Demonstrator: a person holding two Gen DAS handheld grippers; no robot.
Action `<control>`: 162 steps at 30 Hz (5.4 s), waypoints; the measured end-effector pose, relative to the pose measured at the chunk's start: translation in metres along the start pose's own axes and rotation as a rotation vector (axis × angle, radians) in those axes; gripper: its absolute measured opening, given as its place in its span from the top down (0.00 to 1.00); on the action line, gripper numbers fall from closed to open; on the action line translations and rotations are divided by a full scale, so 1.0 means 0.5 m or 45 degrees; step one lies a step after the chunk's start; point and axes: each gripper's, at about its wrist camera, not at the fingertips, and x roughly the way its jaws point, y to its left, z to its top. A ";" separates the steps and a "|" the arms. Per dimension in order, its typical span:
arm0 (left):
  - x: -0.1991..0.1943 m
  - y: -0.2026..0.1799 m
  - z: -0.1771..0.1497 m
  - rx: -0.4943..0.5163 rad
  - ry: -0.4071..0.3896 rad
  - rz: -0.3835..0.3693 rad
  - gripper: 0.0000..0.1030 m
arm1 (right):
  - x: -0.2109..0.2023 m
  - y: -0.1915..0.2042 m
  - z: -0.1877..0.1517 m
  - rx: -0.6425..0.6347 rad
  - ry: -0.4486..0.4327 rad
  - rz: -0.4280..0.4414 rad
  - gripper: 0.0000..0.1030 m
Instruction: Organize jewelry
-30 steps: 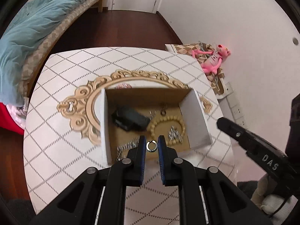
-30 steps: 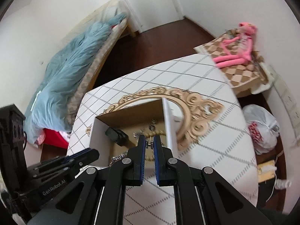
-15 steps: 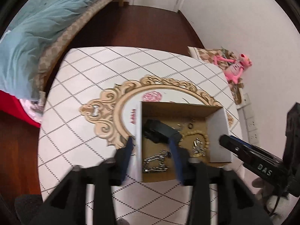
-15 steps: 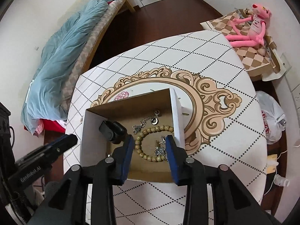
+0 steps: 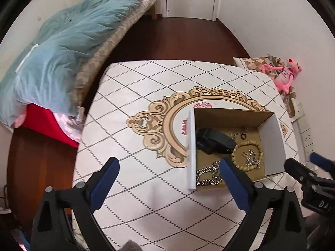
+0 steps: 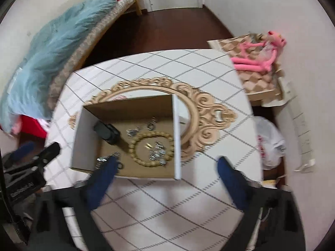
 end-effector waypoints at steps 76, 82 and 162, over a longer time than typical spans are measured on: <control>-0.325 -0.053 0.044 0.025 -0.029 -0.001 0.05 | -0.381 0.011 0.037 -0.017 -0.150 -0.148 0.01; -0.323 -0.050 0.042 0.022 -0.035 0.006 0.05 | -0.371 0.015 0.037 -0.025 -0.128 -0.146 0.01; -0.347 -0.053 0.027 0.038 -0.053 0.033 0.05 | -0.380 0.011 0.021 -0.035 -0.103 -0.141 0.01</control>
